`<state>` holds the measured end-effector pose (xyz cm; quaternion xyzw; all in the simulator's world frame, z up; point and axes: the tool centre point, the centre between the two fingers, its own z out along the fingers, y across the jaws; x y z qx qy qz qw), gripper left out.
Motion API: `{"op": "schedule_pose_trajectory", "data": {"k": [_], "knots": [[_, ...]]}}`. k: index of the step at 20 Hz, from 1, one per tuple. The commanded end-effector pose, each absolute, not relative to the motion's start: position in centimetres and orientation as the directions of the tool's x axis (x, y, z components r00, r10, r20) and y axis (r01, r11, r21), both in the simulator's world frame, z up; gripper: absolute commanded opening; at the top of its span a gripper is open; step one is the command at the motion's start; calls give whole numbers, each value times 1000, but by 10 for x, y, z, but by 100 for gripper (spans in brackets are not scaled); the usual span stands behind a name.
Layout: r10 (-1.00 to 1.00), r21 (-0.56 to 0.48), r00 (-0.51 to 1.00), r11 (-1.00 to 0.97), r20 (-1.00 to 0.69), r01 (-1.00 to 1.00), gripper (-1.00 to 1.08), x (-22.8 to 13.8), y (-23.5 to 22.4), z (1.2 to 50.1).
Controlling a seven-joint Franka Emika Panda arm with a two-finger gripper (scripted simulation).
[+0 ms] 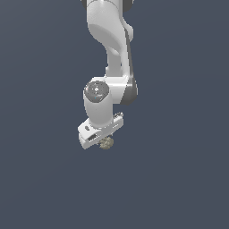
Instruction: Pick up the object and move it to a goal position.
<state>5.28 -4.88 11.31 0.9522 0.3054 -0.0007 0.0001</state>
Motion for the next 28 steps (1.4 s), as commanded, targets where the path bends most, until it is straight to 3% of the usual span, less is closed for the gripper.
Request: {"op": "schedule_pose_trajectory", "data": {"k": [1, 28], "knots": [[582, 1, 813, -813, -1, 582, -100, 43, -45, 132], [582, 0, 813, -813, 0, 582, -100, -78, -4, 367]]}}
